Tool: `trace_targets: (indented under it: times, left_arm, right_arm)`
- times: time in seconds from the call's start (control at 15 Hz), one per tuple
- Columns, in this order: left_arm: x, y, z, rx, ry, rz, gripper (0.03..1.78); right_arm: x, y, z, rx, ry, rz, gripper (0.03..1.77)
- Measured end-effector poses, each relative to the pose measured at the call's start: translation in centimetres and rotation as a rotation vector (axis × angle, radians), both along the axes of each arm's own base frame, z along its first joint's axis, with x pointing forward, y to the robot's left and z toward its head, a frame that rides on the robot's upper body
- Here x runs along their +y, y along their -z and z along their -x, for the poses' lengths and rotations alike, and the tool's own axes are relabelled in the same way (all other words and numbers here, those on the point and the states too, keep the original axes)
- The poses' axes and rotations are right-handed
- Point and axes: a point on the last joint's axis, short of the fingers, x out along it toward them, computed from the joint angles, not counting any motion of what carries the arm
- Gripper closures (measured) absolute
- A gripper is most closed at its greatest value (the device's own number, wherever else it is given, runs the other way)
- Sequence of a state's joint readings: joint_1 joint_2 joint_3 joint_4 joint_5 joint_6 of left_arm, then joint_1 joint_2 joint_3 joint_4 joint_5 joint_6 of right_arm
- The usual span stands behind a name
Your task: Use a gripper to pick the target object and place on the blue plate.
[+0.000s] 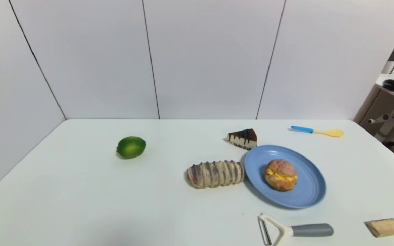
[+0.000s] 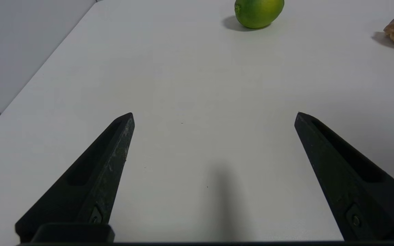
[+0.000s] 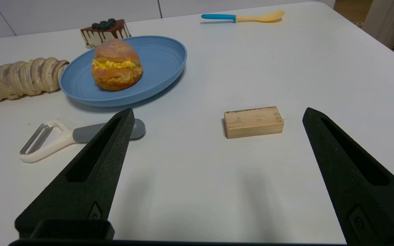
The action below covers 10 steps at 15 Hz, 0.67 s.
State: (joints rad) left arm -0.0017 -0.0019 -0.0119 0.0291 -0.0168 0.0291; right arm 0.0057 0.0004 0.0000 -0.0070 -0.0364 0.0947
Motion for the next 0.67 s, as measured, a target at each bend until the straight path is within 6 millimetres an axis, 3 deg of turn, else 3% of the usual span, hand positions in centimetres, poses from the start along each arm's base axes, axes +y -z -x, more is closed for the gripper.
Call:
trace_targets:
  times: [0.67]
  left_arm:
    - [0.00,0.04,-0.01,0.001,-0.001,0.000,0.12]
  right_arm:
    - [0.01,0.03,0.01,0.006,-0.006,0.023,0.10]
